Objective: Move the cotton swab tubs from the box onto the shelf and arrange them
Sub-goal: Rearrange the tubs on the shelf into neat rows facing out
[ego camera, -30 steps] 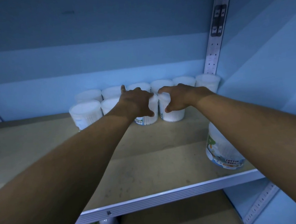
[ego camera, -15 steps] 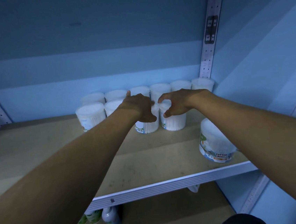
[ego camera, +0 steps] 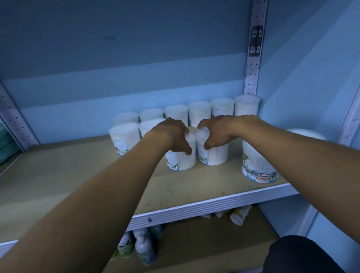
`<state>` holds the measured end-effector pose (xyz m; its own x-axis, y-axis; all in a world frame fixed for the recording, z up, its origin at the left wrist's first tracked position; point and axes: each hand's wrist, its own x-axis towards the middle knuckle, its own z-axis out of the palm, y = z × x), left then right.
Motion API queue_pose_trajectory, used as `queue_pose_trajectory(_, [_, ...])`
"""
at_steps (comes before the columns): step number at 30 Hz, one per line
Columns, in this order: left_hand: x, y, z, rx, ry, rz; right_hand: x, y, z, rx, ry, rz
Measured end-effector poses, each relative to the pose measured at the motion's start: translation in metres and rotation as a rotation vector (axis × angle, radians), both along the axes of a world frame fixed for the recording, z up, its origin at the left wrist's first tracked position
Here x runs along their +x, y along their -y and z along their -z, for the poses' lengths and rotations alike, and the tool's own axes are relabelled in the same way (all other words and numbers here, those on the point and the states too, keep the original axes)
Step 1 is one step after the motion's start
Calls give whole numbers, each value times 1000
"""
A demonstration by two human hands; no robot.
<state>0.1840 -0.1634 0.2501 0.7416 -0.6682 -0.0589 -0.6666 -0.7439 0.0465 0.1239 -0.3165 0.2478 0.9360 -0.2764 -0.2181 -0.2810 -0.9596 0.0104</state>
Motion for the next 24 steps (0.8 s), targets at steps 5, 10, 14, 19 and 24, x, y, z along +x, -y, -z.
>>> queue_pose_trajectory(5, [-10,-13,-1,-20,7,-13,-18,-11,-8,16,4,-34])
queue_pose_trajectory(10, [-18,-20,-1,-9,31,8,-32,-16,-15,63,-47,-69])
queue_pose_trajectory(14, [-21,-24,-8,58,33,5,-42,-17,-23,70,-67,-83])
queue_pose_trajectory(19, [-12,-35,-24,86,-32,-19,-42,-27,-27,-52,-2,-21])
queue_pose_trajectory(24, [-6,-42,-24,27,-159,-14,-34,-33,-28,-112,-37,14])
